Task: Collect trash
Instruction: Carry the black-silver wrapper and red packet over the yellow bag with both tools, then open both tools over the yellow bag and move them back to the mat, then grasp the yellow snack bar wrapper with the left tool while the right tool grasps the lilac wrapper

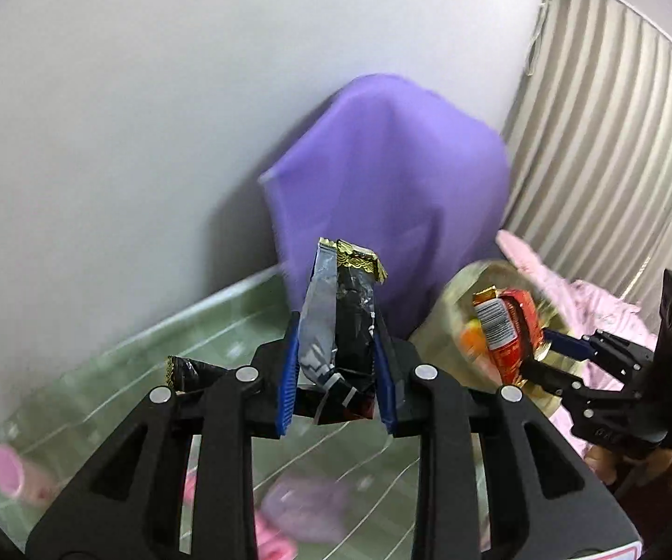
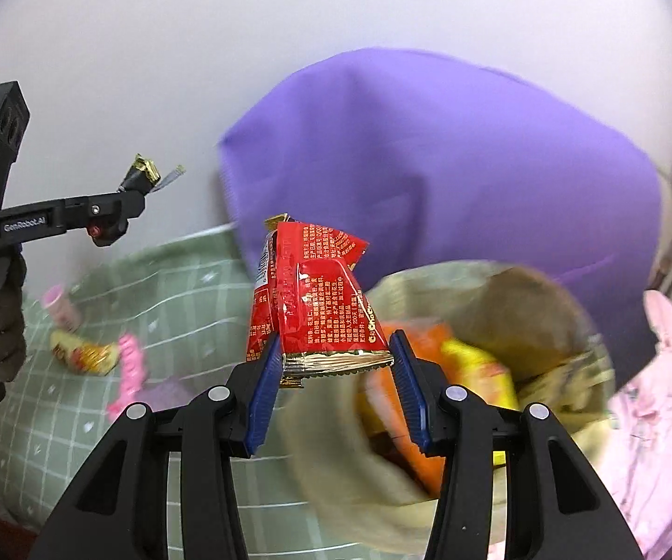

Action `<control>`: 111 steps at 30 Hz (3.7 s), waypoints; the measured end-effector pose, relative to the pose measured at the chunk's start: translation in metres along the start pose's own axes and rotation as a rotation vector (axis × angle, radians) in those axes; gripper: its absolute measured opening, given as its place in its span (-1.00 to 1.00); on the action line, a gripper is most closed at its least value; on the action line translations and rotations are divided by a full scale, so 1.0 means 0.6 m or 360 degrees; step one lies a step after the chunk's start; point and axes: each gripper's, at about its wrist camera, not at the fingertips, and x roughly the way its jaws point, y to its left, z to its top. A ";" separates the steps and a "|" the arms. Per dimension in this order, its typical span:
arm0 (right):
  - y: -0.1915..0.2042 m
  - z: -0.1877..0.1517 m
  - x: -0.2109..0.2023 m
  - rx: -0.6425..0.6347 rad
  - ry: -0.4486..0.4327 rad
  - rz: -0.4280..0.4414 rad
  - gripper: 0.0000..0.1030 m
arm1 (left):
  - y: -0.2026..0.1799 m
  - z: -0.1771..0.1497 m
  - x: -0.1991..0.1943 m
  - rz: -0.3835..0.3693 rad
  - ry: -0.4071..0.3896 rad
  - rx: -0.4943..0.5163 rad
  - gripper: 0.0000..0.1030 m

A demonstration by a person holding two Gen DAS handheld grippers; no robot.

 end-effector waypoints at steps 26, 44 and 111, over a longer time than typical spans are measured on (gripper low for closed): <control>-0.220 -0.025 -0.017 0.0210 0.0029 -0.0190 -0.14 | -0.246 0.054 0.173 -0.0443 0.0169 0.0164 -0.45; -0.211 -0.048 -0.002 0.0160 0.0123 -0.0215 0.09 | -0.198 0.052 0.179 -0.0425 0.0184 0.0012 0.05; 0.230 -0.166 0.205 -0.0237 0.0557 0.0582 0.38 | 0.258 -0.342 -0.082 0.0475 0.0434 -0.0584 0.06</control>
